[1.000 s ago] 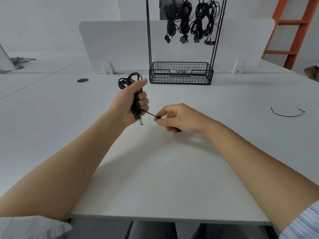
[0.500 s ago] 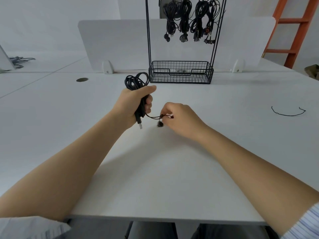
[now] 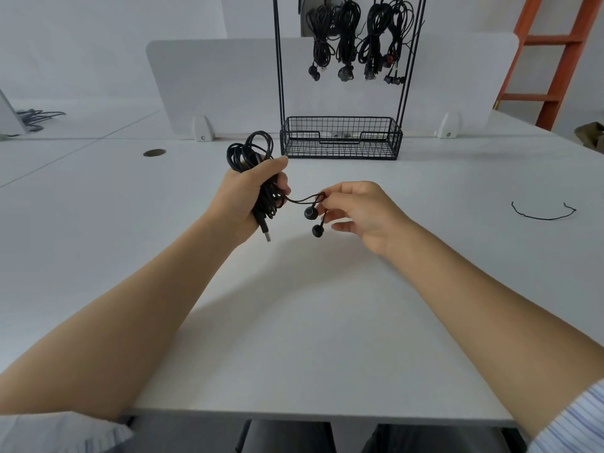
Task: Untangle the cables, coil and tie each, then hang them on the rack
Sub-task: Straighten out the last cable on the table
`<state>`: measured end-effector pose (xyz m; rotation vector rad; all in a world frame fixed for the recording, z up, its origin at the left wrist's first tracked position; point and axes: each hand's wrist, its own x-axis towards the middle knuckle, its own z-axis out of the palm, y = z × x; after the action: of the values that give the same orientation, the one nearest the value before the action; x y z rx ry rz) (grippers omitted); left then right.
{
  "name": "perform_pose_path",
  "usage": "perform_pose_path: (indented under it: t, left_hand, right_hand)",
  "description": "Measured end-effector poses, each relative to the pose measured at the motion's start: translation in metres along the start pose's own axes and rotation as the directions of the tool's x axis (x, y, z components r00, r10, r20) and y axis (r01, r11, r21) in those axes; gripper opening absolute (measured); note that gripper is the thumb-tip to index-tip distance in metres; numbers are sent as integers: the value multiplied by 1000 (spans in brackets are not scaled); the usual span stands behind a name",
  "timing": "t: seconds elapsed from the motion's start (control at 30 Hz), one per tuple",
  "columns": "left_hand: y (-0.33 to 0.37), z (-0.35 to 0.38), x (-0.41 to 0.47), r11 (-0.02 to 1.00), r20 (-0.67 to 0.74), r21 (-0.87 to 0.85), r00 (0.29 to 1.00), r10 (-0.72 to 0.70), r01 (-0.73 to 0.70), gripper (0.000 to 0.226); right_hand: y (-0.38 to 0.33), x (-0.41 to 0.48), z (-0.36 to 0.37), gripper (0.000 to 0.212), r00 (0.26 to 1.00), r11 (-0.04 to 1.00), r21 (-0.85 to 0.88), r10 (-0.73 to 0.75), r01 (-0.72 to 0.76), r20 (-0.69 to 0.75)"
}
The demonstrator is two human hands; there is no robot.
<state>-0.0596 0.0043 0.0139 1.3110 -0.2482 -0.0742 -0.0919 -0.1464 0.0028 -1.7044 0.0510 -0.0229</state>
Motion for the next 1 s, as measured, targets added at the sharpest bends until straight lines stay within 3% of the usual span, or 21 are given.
perform_pose_path:
  t: [0.17,0.5,0.7,1.0]
  left_hand:
    - [-1,-3,2,1000,-24,-15,1000,-15,15,25]
    - [-2,-4,3,999,-12,49,1000,-16,17,24]
    - [-3,-5,4,998,-16,50,999,-27,28,23]
    - [-3,-2,1,999,80,38,997,-15,12,29]
  right_hand:
    - [1,2,-7,22,993,986,151,53,-69,108]
    - [0,2,-10,20,967,956,247,101,-160,233]
    - [2,2,-8,23,955,944,318,-6,-92,296]
    - [5,0,-4,20,941,966,259,-91,4,326]
